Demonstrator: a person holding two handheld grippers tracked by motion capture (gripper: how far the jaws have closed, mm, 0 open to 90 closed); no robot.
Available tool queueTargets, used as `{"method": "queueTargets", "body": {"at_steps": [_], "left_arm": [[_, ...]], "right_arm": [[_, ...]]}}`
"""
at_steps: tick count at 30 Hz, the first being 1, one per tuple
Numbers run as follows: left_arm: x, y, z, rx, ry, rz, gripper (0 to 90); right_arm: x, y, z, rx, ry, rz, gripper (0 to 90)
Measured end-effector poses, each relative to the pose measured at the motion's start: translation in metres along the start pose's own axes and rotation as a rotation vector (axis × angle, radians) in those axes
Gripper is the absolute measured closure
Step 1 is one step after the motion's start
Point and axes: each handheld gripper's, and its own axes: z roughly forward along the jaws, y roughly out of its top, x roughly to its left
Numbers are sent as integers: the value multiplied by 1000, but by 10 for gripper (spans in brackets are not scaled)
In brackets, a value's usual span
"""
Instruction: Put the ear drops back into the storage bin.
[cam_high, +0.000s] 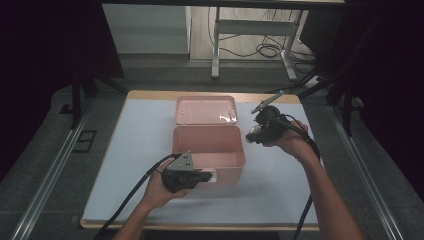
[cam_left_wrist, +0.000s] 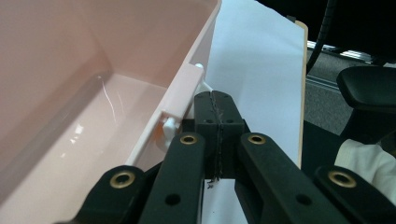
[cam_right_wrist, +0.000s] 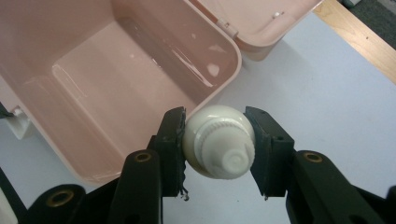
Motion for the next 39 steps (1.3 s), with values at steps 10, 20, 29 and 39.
{"method": "queueTargets", "body": {"at_steps": [10,20,29,39], "left_arm": [[0,0,0,-3,-1,2,900],[0,0,0,-4,-1,-1,900],[0,0,0,0,0,6,900],[1,0,0,0,0,5,900]], "right_arm": [[5,11,1,-9,1,-11,602],[12,23,2,-12,11,-32,603],[20,35,14,-13,26,-48,602],[30,48,28,-8,49,-65,602]]}}
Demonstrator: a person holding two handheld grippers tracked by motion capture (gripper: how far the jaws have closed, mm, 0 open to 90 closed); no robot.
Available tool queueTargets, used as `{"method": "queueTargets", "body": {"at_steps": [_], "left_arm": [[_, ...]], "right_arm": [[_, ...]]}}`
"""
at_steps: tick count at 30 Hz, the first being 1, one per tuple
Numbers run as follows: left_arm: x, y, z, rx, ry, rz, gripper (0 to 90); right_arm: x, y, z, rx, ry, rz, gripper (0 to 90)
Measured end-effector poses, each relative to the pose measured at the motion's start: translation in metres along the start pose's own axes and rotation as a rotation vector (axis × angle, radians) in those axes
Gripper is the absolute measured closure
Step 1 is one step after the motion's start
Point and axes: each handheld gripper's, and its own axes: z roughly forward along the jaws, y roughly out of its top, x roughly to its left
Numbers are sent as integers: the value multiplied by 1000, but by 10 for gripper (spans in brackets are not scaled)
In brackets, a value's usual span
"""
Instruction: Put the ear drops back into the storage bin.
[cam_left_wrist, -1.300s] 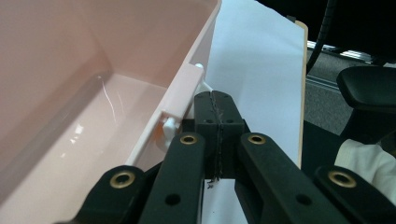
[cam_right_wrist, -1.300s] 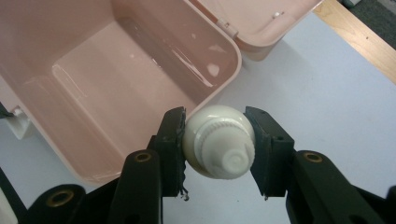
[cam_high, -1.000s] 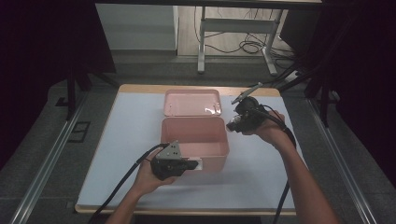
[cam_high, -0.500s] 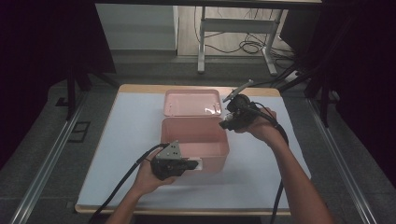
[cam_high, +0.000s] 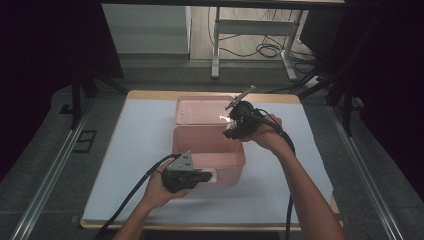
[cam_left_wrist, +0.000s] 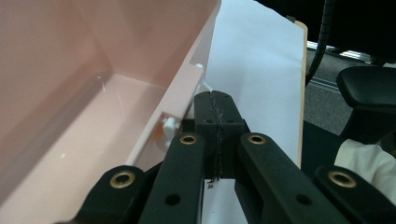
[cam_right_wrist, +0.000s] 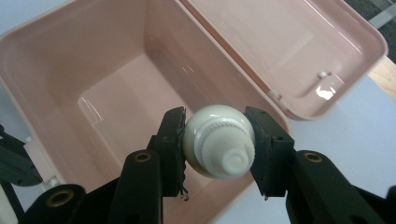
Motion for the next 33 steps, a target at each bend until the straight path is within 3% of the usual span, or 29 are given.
{"method": "queueTargets", "body": {"at_steps": [33], "left_arm": [[-1,0,0,-4,1,-6,900]], "right_arm": [[19,25,51,25,28,-19,602]]}}
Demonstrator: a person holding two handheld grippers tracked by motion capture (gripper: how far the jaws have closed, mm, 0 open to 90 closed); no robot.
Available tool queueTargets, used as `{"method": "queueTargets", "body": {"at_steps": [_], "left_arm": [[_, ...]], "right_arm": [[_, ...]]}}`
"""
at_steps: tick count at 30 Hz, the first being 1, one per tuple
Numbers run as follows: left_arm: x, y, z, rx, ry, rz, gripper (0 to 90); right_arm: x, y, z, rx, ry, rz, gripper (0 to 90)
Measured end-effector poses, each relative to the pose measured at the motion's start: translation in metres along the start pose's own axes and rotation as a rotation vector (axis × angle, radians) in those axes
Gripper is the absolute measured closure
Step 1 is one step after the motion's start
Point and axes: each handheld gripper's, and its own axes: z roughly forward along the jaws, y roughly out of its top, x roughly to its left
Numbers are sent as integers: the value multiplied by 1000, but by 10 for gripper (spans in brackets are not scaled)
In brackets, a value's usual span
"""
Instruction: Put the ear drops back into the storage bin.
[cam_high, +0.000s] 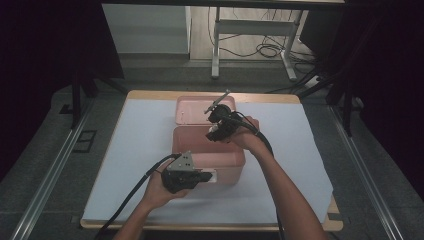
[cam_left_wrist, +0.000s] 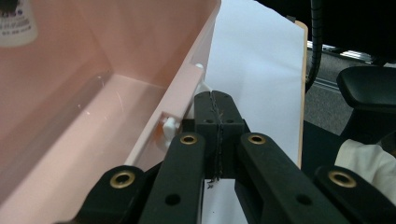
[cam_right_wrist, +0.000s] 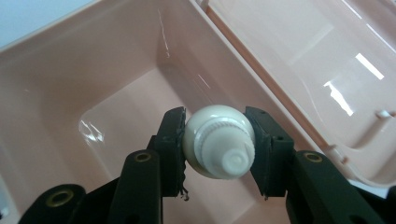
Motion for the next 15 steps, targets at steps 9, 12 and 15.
{"method": "queueTargets", "body": {"at_steps": [9,12,15], "left_arm": [[0,0,0,0,0,1,900],[0,0,0,2,1,0,900],[0,0,0,3,1,1,900]], "right_arm": [[1,5,14,14,8,-5,602],[1,6,17,15,6,-1,602],[2,8,19,16,7,-2,602]]}}
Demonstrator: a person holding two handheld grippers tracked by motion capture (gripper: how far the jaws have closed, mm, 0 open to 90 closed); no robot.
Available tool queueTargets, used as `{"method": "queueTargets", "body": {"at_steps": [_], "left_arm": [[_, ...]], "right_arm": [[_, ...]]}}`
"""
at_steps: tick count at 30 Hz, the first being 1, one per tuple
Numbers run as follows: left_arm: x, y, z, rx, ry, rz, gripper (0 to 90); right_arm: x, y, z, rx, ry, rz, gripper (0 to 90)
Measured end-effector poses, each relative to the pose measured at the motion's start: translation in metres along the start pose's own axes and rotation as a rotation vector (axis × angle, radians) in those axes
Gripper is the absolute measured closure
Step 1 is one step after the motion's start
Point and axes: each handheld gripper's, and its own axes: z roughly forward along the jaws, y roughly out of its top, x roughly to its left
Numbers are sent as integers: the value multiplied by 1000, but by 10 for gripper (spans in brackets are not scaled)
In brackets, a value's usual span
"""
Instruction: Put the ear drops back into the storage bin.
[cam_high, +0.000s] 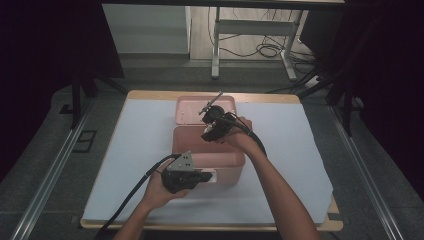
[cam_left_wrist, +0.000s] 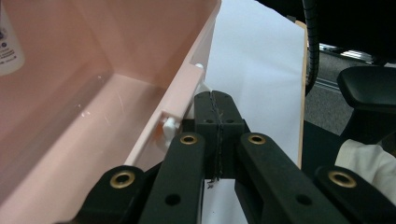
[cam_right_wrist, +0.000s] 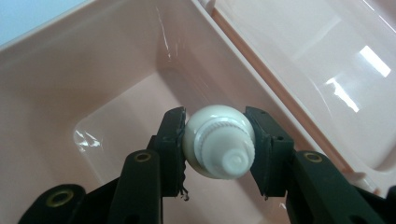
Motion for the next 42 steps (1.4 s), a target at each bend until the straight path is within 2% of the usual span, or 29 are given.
{"method": "queueTargets", "body": {"at_steps": [24,40,42], "left_arm": [[0,0,0,-4,-2,0,900],[1,0,0,-5,-4,2,900],[1,0,0,-4,-4,2,900]], "right_arm": [[10,14,23,18,22,-21,602],[15,13,50,55,39,-30,601],[14,12,55,59,42,-44,601]]}}
